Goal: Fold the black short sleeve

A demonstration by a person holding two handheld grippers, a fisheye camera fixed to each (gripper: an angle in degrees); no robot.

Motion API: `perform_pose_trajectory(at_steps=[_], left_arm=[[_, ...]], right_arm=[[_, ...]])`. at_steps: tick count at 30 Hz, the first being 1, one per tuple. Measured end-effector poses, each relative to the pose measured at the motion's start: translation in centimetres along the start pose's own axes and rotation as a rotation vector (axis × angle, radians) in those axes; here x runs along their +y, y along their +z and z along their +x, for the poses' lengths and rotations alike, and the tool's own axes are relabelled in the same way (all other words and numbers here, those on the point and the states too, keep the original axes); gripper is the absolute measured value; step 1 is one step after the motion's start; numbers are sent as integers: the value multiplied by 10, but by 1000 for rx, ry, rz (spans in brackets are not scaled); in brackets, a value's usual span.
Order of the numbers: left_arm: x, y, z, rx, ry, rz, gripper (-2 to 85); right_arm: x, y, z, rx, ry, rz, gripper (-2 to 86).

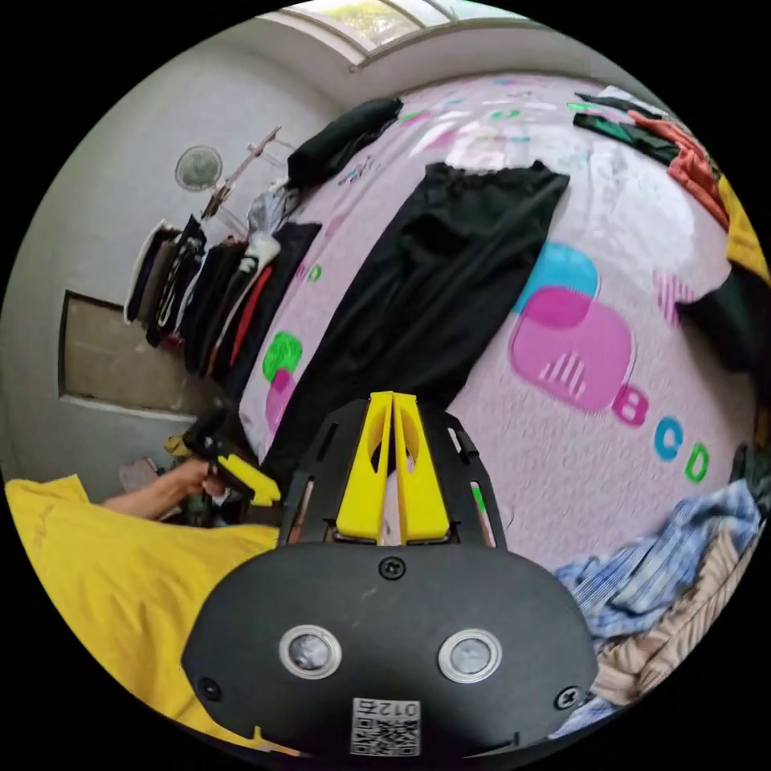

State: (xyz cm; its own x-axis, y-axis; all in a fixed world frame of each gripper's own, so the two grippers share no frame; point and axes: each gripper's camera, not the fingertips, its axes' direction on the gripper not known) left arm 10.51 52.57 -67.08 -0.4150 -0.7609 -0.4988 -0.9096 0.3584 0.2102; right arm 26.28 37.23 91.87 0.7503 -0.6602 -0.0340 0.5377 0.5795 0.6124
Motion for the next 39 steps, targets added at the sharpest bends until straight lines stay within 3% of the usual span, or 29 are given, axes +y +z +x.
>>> perform_pose_trajectory(at_steps=[6,15,28,32,35,39], left_arm=[[23,-25,31,-196,5,87,53],[-8,-1,87,-502,86,2,45],[-21,-48,110,-462,100,-125,5],[-24,-58,104,-529,64,-211,4],[-23,-73,103,-467,63,-212,4],[-13,-104,120,-529,99,-186,4]], right_arm=[[76,29,9,-76,66,-187,23],[95,59,34,-184,200,-373,68],[91,52,47,-356,273,-451,9],[90,70,56,-314,355,-466,12],[89,80,54,-302,396,-464,15],[91,76,41,-198,370,-556,14]])
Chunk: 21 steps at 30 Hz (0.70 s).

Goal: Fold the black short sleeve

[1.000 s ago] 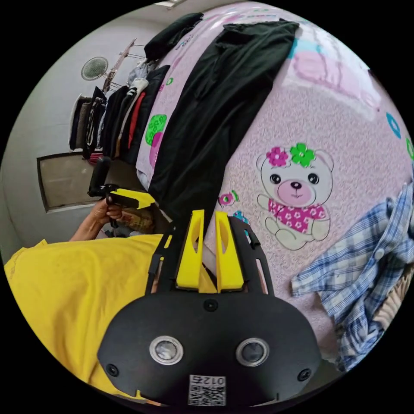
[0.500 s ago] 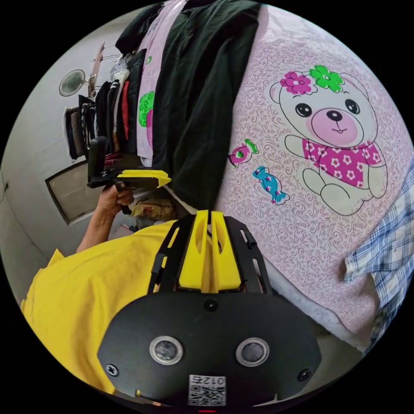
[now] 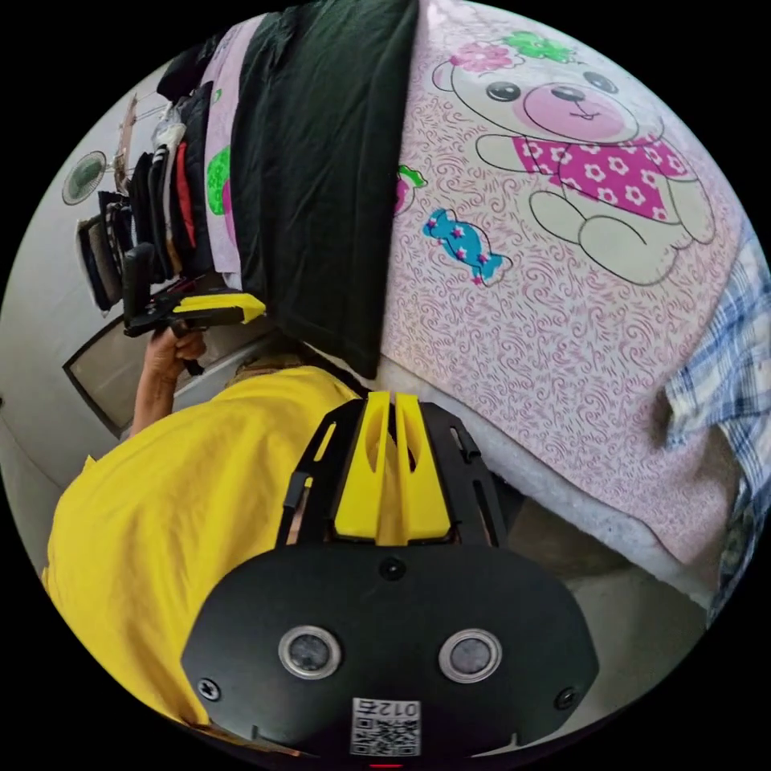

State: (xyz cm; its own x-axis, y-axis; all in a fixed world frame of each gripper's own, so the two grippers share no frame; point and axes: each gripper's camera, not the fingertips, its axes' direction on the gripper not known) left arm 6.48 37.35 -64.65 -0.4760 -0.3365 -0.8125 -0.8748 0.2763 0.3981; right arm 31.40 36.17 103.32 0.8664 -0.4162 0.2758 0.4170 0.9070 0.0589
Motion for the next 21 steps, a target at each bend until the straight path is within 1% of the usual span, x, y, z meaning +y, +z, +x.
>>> perform_pose_trajectory(at_steps=[1,3,5,7,10,12,14,18,21], left_arm=[[2,-8,2,-19,7,19,4],[8,-43,14,-96,42,131,5],[4,-66,26,-106,98,209,5],[-10,-81,36,-88,162,234,5],[-40,-85,55,-115,263,150,6],[-57,-77,67,-184,330,47,6],[-64,-69,71,-214,358,-22,5],[-64,-59,65,-218,344,-142,6],[-58,-68,60,-178,335,-142,6]], right_arm=[[5,-5,-4,35,-3,5,14],[11,-20,-13,101,-16,56,11],[10,-40,-25,152,-39,138,11],[-7,-64,-45,154,-88,239,10],[-46,-95,-75,156,-146,359,9],[-74,-115,-96,164,-177,441,8],[-102,-137,-117,165,-206,517,8],[-168,-184,-161,177,-233,647,7],[-217,-204,-190,245,-241,684,7]])
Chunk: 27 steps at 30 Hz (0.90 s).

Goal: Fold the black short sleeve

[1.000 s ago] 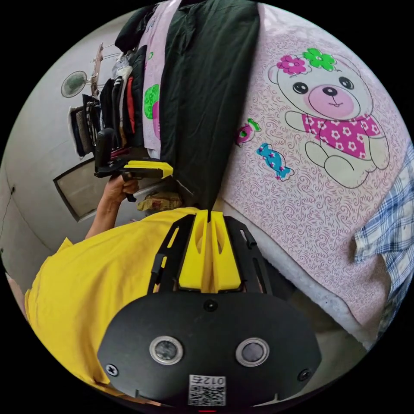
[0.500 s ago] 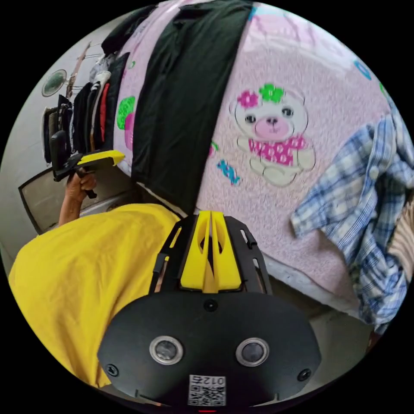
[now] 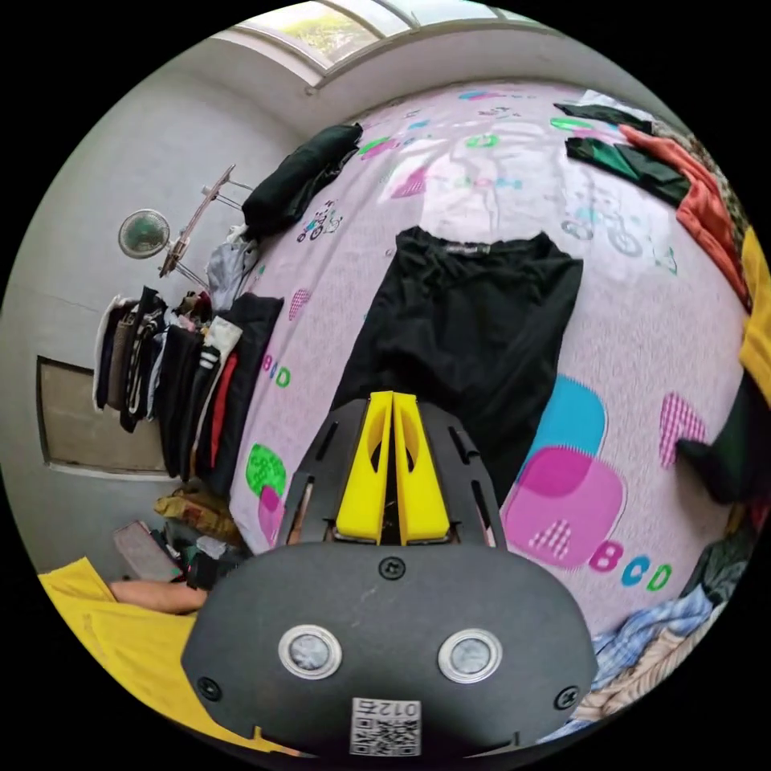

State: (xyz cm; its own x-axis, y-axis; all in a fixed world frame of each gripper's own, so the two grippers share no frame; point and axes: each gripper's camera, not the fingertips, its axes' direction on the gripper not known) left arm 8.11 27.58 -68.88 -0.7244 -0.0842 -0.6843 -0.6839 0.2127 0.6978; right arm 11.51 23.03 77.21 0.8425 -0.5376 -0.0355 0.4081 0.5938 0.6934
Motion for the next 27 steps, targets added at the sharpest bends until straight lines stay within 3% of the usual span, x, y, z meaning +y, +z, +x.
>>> perform_pose_trajectory(at_steps=[4,9,12,18,27], left_arm=[[14,-26,-4,-14,-18,39,8],[29,-118,-56,-13,-214,433,17],[18,-156,-92,-14,-287,573,29],[-12,-188,-108,-225,-278,580,52],[-8,-199,-105,-240,-237,594,37]], right_arm=[[-57,28,-20,100,-63,-37,9],[-88,52,-55,204,-298,-115,17],[-98,66,-80,224,-476,-172,25],[-120,98,-129,306,-807,-321,50],[-142,130,-162,337,-1027,-536,50]])
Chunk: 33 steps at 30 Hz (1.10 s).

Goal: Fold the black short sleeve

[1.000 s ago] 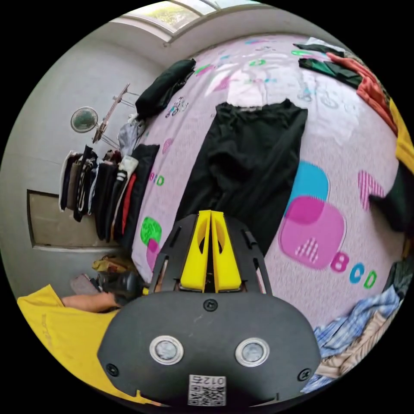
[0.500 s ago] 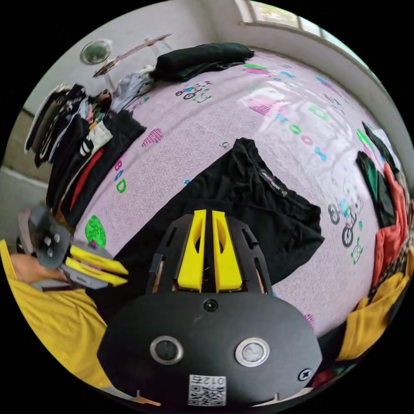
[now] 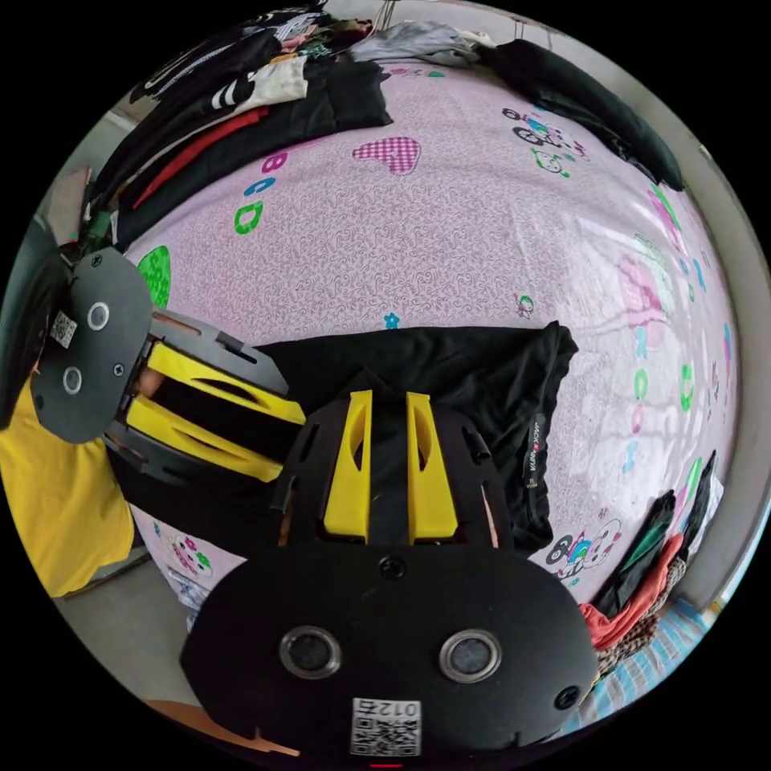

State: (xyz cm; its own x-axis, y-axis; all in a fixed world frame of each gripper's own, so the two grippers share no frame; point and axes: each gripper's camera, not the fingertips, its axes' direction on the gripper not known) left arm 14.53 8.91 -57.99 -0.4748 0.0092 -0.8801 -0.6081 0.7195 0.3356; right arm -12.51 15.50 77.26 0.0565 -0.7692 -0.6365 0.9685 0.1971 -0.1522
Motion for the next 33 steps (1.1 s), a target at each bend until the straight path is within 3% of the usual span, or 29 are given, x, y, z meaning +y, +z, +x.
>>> perform_pose_trajectory(at_steps=[5,10,21,25,29,31,33], left_arm=[[16,-13,-7,22,-32,2,11],[47,-32,-16,83,-95,69,5],[69,-37,-39,200,-246,42,3],[70,-39,-44,243,-255,13,3],[83,-83,-42,75,-311,193,4],[77,-103,-32,-4,-273,267,3],[48,-105,-15,1,-131,231,3]], right_arm=[[0,-20,11,55,68,61,8],[26,-42,62,-5,401,192,2],[47,-46,83,-115,554,246,10],[89,-81,102,-161,686,436,16],[156,-108,110,-213,814,652,13],[173,-104,102,-195,813,605,10],[173,-90,93,-185,792,506,8]])
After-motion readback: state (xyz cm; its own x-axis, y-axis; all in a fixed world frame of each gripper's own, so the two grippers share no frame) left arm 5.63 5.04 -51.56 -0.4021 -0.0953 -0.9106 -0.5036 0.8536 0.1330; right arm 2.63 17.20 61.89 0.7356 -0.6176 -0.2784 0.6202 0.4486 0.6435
